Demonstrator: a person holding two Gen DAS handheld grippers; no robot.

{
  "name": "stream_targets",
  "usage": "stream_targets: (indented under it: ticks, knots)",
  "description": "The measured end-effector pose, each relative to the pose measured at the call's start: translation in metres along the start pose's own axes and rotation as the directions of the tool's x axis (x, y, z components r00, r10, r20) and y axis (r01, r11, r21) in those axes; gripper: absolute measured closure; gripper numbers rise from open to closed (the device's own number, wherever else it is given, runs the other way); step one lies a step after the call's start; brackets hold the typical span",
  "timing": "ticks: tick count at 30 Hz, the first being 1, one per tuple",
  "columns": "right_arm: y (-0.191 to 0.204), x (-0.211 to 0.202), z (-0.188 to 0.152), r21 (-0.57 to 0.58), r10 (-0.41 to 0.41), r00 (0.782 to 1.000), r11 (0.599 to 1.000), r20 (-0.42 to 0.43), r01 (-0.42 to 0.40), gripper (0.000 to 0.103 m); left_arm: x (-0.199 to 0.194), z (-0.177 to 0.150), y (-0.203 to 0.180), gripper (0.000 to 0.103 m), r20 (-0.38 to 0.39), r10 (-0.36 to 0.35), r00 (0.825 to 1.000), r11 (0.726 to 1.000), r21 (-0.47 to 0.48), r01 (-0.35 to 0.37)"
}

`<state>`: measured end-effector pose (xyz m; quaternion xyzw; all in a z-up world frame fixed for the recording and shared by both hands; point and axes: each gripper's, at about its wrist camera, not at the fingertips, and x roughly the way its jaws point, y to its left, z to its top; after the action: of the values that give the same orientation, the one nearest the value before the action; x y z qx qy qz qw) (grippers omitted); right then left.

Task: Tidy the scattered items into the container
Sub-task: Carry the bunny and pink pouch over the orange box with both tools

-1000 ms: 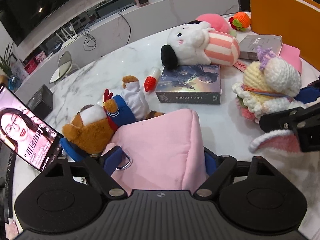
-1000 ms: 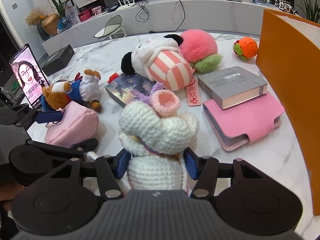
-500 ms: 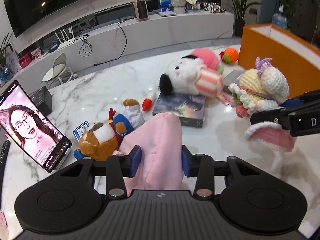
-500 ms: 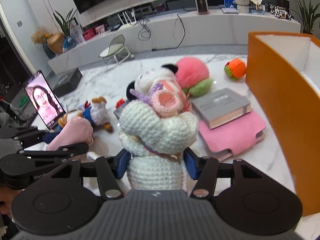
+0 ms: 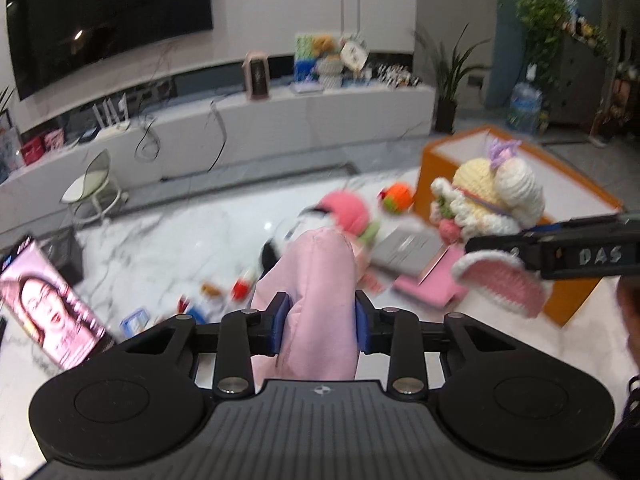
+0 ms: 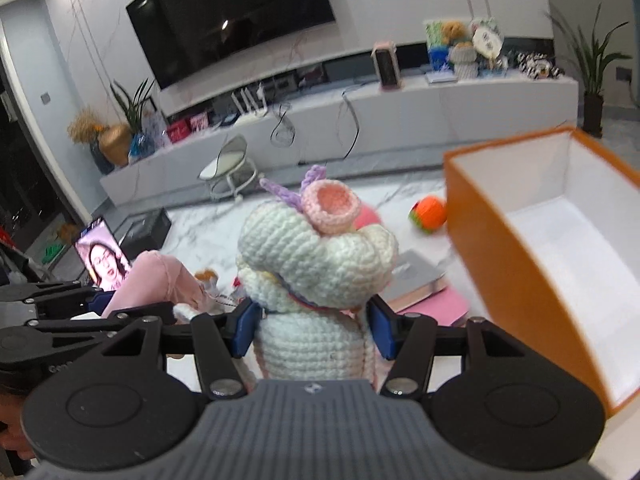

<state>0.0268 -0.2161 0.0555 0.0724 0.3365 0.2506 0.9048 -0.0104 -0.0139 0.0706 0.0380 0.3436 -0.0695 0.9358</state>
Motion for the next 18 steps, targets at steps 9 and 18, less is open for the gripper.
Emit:
stream_targets:
  ticks: [9,18]
  knots:
    - [-0.042,-0.042,0.024,0.085,-0.097,0.988,0.993,0.120,0.088,0.043,0.000,0.049,-0.038,0.064,0.124,-0.110,0.986,0.994,0.032,0.107]
    - [-0.083,-0.065,0.034,0.145,-0.219,0.962,0.970,0.164,0.196,0.043,0.038,0.081,-0.088,0.065,0.209,-0.239,0.948,0.971,0.071,0.229]
